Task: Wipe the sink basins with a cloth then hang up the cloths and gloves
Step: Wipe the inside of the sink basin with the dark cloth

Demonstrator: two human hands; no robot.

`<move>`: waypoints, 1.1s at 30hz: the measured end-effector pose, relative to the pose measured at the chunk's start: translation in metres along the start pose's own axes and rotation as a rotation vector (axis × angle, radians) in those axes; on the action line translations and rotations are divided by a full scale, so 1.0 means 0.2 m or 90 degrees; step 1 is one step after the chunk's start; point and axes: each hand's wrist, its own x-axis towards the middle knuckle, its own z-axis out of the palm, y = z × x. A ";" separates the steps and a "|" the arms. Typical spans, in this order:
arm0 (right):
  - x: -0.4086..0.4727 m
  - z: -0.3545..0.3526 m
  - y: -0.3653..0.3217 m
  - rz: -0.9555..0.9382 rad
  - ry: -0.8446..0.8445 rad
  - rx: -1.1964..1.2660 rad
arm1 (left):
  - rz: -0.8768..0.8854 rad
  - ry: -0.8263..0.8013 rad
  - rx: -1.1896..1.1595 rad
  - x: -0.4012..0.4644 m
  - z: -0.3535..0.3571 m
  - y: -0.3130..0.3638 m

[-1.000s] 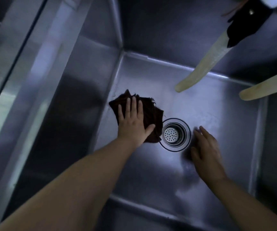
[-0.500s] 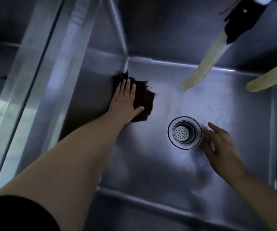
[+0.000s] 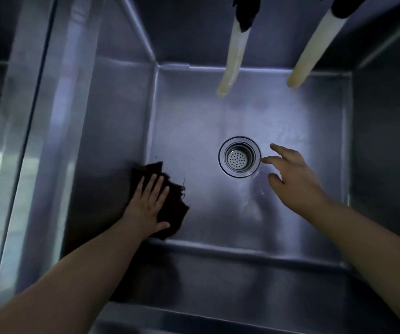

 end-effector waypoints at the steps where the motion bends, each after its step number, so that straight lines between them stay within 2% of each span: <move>1: -0.01 -0.02 0.01 0.006 -0.001 0.000 | 0.007 0.003 -0.015 -0.01 0.01 0.01; 6: -0.11 -0.14 0.11 0.030 -0.031 0.005 | 0.063 0.028 -0.079 0.13 -0.08 0.04; 9: -0.17 -0.23 0.15 0.034 -0.071 -0.004 | 0.123 0.090 -0.099 0.28 -0.20 0.11; 14: -0.27 -0.40 0.20 0.059 -0.132 -0.083 | 0.169 0.156 -0.093 0.36 -0.38 0.35; 17: -0.30 -0.53 0.23 0.012 -0.191 -0.214 | 0.200 0.172 -0.093 0.37 -0.46 0.50; 21: -0.34 -0.72 0.25 -0.100 -0.137 -0.399 | 0.244 0.176 -0.114 0.39 -0.58 0.71; 24: -0.35 -0.82 0.29 -0.136 -0.092 -0.476 | 0.332 0.179 -0.095 0.41 -0.71 0.89; 28: -0.37 -0.85 0.34 -0.196 -0.063 -0.493 | 0.457 0.202 -0.033 0.44 -0.82 1.10; 33: -0.38 -0.82 0.36 -0.144 -0.065 -0.466 | 0.533 0.226 0.040 0.42 -0.76 1.04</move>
